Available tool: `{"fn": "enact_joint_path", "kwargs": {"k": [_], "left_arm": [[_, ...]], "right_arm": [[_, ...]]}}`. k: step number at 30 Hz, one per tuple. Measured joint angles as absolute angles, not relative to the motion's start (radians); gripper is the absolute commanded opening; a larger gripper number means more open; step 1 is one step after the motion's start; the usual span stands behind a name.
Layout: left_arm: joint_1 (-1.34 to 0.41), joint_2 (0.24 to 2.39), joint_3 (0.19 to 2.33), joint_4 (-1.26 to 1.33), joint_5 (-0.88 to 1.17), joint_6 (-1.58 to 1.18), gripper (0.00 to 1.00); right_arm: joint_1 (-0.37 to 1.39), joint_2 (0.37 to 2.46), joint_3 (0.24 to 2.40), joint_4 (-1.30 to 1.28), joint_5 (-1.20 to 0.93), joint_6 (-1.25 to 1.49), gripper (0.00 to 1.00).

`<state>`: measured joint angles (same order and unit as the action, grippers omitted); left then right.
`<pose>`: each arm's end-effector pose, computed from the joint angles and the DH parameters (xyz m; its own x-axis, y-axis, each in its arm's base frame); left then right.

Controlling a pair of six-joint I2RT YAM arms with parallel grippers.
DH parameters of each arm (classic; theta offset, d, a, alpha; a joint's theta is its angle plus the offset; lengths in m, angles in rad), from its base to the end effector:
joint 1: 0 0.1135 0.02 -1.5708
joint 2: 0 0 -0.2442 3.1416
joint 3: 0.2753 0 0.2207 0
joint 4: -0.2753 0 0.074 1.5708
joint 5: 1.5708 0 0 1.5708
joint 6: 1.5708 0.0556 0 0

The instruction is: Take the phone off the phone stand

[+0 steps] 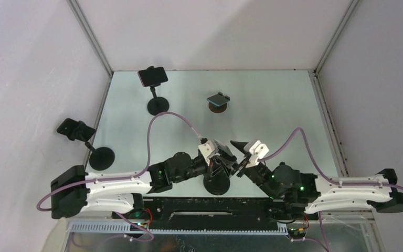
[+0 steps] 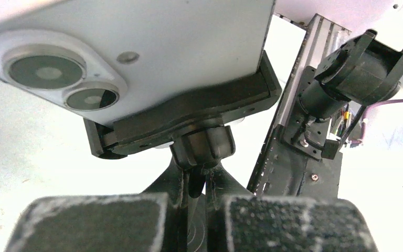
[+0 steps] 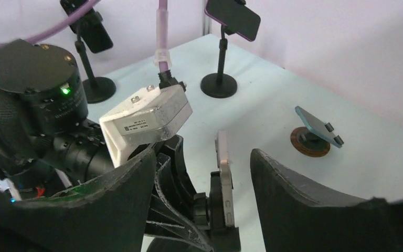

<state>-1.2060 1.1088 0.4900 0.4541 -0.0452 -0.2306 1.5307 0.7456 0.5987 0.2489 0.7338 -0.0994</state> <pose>0.0904 -0.2296 0.2365 -0.2666 0.0581 -0.9621 0.8797 0.4225 -0.2183 0.0442 0.1725 0.3192 0.0750 0.0322 -0.9967 -0.7114 0.7021 -0.0309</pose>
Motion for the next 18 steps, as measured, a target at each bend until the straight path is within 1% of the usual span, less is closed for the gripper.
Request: {"fn": "enact_joint_path", "kwargs": {"k": [4, 6, 9, 11, 14, 18], "left_arm": [[-1.19, 1.094, 0.482, 0.45, -0.048, -0.244, 0.0], [-1.18, 1.079, 0.471, 0.45, -0.047, -0.254, 0.0], [-1.168, 1.045, 0.451, 0.441, -0.047, -0.264, 0.0], [-1.163, 1.018, 0.442, 0.423, -0.047, -0.266, 0.0], [-1.162, 0.988, 0.439, 0.395, -0.042, -0.271, 0.0], [-1.162, 0.961, 0.439, 0.377, -0.029, -0.279, 0.0]], "right_arm": [[1.533, 0.671, 0.652, 0.128, 0.709, -0.036, 0.67], [1.535, 0.627, 0.659, 0.052, 0.69, -0.001, 0.63], [1.537, 0.566, 0.66, -0.069, 0.669, 0.057, 0.54], [1.537, 0.534, 0.66, -0.15, 0.661, 0.098, 0.53], [1.537, 0.519, 0.659, -0.237, 0.641, 0.145, 0.54], [1.537, 0.521, 0.632, -0.252, 0.619, 0.165, 0.59]]}}
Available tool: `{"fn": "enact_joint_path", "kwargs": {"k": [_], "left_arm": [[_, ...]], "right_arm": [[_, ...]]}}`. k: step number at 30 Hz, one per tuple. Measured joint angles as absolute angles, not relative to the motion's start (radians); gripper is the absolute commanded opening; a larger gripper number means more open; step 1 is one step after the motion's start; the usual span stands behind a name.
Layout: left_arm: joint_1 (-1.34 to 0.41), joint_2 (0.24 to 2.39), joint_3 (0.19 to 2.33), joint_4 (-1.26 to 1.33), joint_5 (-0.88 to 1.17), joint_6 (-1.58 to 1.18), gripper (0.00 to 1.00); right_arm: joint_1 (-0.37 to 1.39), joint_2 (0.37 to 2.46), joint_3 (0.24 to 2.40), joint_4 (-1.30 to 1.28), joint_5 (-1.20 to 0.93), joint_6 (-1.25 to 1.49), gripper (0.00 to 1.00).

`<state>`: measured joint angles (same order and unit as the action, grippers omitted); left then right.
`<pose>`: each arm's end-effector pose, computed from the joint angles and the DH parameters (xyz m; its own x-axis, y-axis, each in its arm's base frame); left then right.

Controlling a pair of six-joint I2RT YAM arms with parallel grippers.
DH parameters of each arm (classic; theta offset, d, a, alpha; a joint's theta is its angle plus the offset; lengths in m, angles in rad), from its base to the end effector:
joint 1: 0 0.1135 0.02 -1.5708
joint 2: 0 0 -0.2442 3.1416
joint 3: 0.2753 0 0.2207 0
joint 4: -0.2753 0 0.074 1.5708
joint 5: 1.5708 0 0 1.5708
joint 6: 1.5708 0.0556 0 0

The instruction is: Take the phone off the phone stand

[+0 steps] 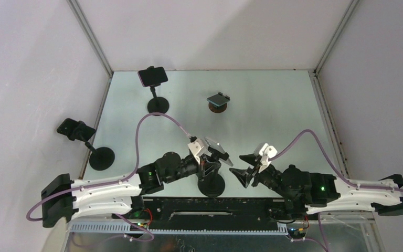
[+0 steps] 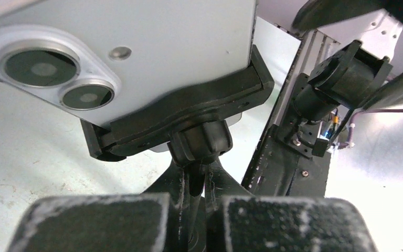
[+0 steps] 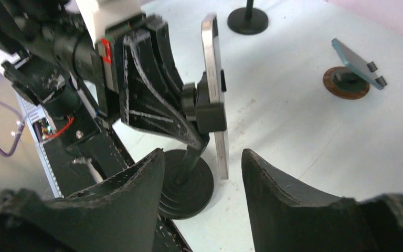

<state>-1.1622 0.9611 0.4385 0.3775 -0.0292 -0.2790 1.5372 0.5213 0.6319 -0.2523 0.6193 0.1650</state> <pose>0.0898 -0.2034 0.2409 -0.3047 0.0109 -0.9524 0.8550 0.4438 -0.2684 0.0366 0.1296 0.3013 -0.1352 -0.0404 -0.9900 -0.7829 0.6167 0.0818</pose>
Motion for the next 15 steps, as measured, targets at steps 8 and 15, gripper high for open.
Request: {"fn": "enact_joint_path", "kwargs": {"k": [8, 15], "left_arm": [[-1.162, 0.913, 0.441, 0.345, -0.014, -0.293, 0.0], [-1.162, 0.902, 0.442, 0.327, 0.015, -0.307, 0.0]], "right_arm": [[1.529, 0.557, 0.559, -0.194, 0.596, 0.157, 0.55], [1.472, 0.57, 0.538, -0.131, 0.57, 0.146, 0.5]]}}
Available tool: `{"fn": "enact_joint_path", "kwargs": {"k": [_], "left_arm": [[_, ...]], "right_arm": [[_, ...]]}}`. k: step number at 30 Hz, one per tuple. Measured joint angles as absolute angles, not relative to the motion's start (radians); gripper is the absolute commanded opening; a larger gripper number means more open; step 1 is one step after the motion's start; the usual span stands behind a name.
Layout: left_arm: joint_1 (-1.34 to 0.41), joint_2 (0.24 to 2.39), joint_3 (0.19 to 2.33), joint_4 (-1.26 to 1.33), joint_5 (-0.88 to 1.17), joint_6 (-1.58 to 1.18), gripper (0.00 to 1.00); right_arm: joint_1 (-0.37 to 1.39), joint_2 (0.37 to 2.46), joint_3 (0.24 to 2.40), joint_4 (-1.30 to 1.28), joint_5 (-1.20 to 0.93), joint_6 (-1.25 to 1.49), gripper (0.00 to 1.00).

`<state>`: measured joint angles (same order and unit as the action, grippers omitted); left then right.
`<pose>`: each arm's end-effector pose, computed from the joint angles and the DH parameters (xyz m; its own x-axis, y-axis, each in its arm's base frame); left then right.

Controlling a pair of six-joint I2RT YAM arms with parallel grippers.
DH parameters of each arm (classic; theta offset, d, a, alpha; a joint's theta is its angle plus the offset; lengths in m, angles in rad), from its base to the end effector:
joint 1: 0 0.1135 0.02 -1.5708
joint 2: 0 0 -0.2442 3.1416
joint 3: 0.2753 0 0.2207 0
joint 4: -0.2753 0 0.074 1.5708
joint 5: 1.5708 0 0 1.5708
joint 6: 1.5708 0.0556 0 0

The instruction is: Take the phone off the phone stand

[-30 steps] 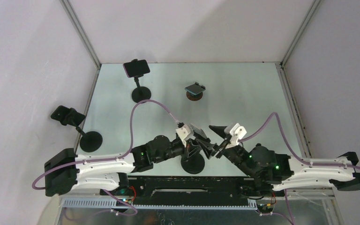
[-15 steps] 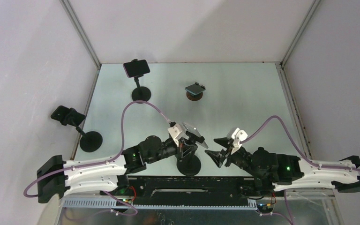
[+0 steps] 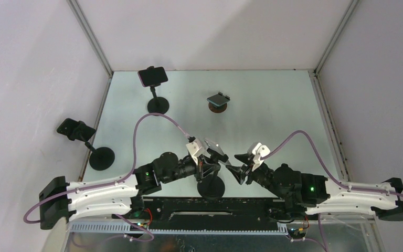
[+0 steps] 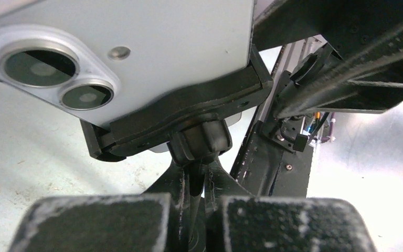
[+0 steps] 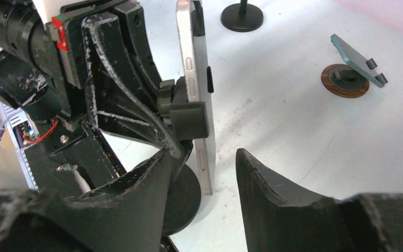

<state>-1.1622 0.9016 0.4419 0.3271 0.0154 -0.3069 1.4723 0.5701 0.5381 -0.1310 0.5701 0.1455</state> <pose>0.0842 -0.1967 0.2474 -0.3291 -0.0001 -0.9443 0.8646 0.4020 -0.3014 0.0444 0.1442 0.2789 -0.1297 -0.0709 -0.9890 -0.7748 0.6297 0.0564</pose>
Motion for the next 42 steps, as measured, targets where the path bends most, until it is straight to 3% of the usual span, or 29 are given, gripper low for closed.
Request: {"fn": "enact_joint_path", "kwargs": {"k": [22, 26, 29, 31, 42], "left_arm": [[-1.163, 0.869, 0.456, 0.326, 0.057, -0.316, 0.0], [-1.163, 0.875, 0.464, 0.326, 0.078, -0.316, 0.0], [-1.164, 0.881, 0.47, 0.328, 0.082, -0.317, 0.0], [-1.164, 0.883, 0.471, 0.328, 0.082, -0.318, 0.0], [-1.164, 0.884, 0.471, 0.317, 0.082, -0.323, 0.0]], "right_arm": [[1.347, 0.626, 0.503, -0.006, 0.433, 0.142, 0.43], [1.335, 0.627, 0.503, 0.009, 0.413, 0.138, 0.31], [1.329, 0.637, 0.503, 0.02, 0.385, 0.128, 0.06], [1.327, 0.646, 0.503, 0.024, 0.378, 0.116, 0.0], [1.342, 0.668, 0.494, 0.049, 0.432, 0.088, 0.0]]}}
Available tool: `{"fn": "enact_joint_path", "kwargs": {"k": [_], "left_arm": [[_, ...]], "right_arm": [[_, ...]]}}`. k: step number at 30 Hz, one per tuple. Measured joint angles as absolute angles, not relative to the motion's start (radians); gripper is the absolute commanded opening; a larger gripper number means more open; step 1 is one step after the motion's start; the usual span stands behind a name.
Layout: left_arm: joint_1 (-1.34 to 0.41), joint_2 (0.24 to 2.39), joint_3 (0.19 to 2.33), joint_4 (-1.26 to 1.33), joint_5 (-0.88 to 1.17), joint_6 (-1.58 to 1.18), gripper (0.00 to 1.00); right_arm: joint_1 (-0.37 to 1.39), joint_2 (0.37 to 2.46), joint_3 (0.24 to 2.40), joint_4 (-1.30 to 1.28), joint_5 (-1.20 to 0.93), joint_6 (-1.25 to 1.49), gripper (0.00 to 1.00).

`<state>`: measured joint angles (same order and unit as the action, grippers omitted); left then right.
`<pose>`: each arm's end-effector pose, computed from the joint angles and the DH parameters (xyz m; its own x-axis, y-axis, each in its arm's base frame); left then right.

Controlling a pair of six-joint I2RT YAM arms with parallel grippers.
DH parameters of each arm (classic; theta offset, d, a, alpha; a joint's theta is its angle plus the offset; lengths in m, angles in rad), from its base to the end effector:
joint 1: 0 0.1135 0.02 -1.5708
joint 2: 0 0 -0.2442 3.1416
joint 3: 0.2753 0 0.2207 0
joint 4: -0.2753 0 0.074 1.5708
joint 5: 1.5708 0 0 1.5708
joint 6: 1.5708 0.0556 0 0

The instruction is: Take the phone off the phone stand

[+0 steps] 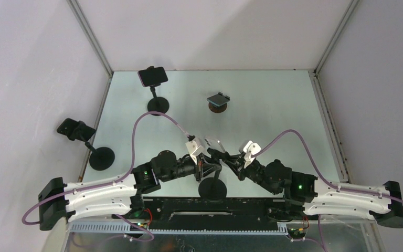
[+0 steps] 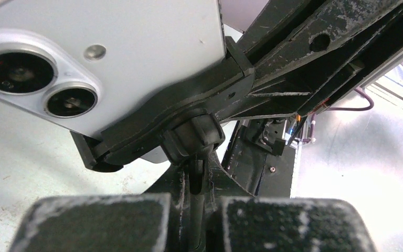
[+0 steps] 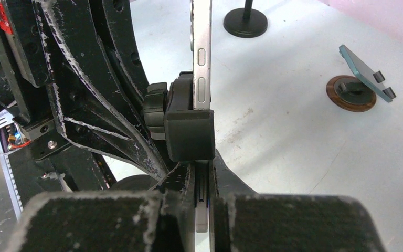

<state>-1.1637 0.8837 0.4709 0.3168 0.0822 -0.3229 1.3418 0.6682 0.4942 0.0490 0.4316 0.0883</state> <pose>0.0800 -0.1970 0.2596 -0.3367 -0.0179 -0.9415 0.8865 0.3310 -0.3233 0.0616 0.1617 0.2716 -0.0979 -0.0671 -0.9929 -0.7848 0.6187 0.0356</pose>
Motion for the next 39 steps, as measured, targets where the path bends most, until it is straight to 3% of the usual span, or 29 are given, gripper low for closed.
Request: {"fn": "enact_joint_path", "kwargs": {"k": [6, 10, 13, 16, 20, 31, 39], "left_arm": [[-1.161, 0.884, 0.471, 0.313, 0.109, -0.315, 0.01], [-1.161, 0.884, 0.476, 0.317, 0.115, -0.315, 0.21], [-1.161, 0.884, 0.482, 0.32, 0.117, -0.315, 0.43], [-1.164, 0.884, 0.496, 0.325, 0.127, -0.315, 0.55], [-1.164, 0.884, 0.507, 0.31, 0.131, -0.314, 0.55], [-1.162, 0.883, 0.513, 0.25, 0.089, -0.315, 0.38], [-1.169, 0.881, 0.513, 0.221, 0.076, -0.333, 0.52]], "right_arm": [[1.338, 0.646, 0.471, 0.069, 0.413, 0.079, 0.0], [1.338, 0.625, 0.466, 0.068, 0.403, 0.07, 0.0], [1.343, 0.616, 0.466, 0.069, 0.405, 0.063, 0.0], [1.366, 0.627, 0.463, 0.069, 0.426, 0.051, 0.0], [1.412, 0.666, 0.463, 0.095, 0.513, 0.026, 0.0], [1.477, 0.696, 0.463, 0.113, 0.602, -0.039, 0.0], [1.563, 0.723, 0.463, 0.107, 0.69, -0.134, 0.0]]}}
